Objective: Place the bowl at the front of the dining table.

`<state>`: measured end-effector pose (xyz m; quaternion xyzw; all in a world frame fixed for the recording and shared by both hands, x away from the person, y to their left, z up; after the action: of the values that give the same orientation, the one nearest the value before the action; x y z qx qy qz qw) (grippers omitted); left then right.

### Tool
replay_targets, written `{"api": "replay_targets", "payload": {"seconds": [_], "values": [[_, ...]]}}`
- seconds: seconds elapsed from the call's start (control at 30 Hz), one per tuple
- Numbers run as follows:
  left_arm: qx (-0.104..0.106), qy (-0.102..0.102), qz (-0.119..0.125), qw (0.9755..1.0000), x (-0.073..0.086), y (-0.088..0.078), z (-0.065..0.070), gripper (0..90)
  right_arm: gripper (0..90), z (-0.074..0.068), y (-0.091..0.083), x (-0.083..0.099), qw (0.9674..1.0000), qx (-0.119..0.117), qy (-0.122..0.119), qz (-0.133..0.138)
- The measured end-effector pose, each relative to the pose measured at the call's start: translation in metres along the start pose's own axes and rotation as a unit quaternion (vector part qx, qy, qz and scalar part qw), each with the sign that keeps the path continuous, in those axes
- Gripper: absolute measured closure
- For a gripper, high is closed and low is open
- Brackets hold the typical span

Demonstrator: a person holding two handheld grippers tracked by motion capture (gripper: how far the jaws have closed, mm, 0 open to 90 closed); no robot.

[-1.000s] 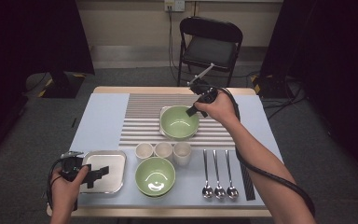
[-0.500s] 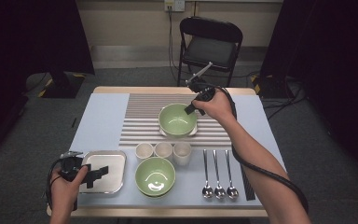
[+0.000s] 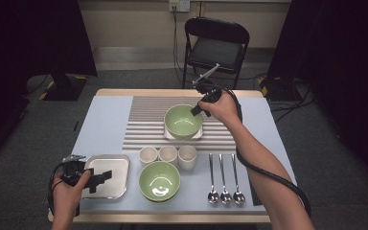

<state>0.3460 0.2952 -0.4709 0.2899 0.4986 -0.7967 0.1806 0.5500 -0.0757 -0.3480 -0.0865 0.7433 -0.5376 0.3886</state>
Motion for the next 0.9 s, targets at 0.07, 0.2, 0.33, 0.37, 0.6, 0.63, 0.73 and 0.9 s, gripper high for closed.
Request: {"api": "replay_targets", "payload": {"seconds": [0.07, 0.2, 0.33, 0.37, 0.6, 0.63, 0.73, 0.9], "values": [[0.000, 0.000, -0.001, 1.0000, 0.000, 0.000, 0.000, 19.3, 85.6, 0.002, 0.001, 0.000, 1.0000, 0.002, 0.006, -0.001], [0.000, 0.001, 0.001, 1.0000, 0.000, -0.001, 0.000, 19.3, 85.7, 0.006, 0.001, 0.000, 0.9999, 0.006, 0.012, 0.000], [0.000, 0.002, -0.001, 1.0000, 0.000, 0.000, 0.001, 19.4, 85.6, 0.009, 0.002, 0.000, 0.9998, 0.008, 0.017, 0.003], [0.000, 0.002, -0.001, 1.0000, 0.000, 0.000, 0.001, 19.4, 85.6, 0.010, 0.002, 0.000, 0.9998, 0.009, 0.018, 0.002], [-0.001, 0.003, -0.001, 1.0000, 0.000, 0.000, 0.001, 19.4, 85.7, 0.016, 0.005, 0.001, 0.9996, 0.014, 0.025, 0.002], [-0.001, 0.003, -0.001, 1.0000, 0.000, 0.000, 0.001, 19.4, 85.7, 0.017, 0.005, 0.001, 0.9995, 0.014, 0.027, 0.000], [0.001, 0.003, 0.000, 1.0000, 0.000, 0.000, 0.002, 19.4, 85.6, 0.018, 0.006, 0.001, 0.9994, 0.017, 0.029, 0.001], [0.000, 0.003, 0.002, 1.0000, 0.000, 0.000, 0.002, 19.3, 85.7, 0.021, 0.008, 0.001, 0.9993, 0.016, 0.033, 0.001]]}}
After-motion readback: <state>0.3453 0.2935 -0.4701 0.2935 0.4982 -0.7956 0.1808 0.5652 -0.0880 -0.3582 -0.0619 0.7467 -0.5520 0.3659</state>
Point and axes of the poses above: each handheld gripper's, and its own axes: y roughly forward along the jaws, x roughly out of its underside, z roughly to its right, the point moved 4 cm from there along y, roughly forward along the jaws, and after that the axes turned 4 degrees about x, right-handed, at the moved point
